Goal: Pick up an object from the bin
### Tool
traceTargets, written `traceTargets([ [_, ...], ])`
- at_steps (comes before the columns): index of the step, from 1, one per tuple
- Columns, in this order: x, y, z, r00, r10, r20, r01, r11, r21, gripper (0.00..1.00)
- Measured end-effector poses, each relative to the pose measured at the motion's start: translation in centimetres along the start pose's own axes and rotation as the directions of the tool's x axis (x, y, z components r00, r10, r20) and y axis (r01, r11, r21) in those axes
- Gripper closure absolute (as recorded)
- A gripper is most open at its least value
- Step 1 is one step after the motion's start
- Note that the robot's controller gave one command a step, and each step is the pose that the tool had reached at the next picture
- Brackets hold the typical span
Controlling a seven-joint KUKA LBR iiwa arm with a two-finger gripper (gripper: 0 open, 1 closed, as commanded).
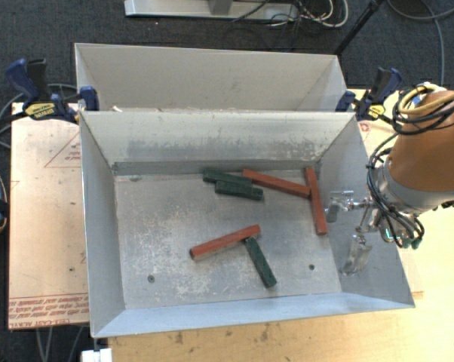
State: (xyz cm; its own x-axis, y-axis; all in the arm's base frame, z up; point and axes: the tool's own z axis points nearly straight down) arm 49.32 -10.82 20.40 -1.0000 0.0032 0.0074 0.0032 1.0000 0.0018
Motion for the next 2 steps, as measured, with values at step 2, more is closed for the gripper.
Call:
traceTargets([
  [2,-11.6,14.8,9.4,0.999,-0.05,0.012,0.05,0.999,-0.003,0.0],
])
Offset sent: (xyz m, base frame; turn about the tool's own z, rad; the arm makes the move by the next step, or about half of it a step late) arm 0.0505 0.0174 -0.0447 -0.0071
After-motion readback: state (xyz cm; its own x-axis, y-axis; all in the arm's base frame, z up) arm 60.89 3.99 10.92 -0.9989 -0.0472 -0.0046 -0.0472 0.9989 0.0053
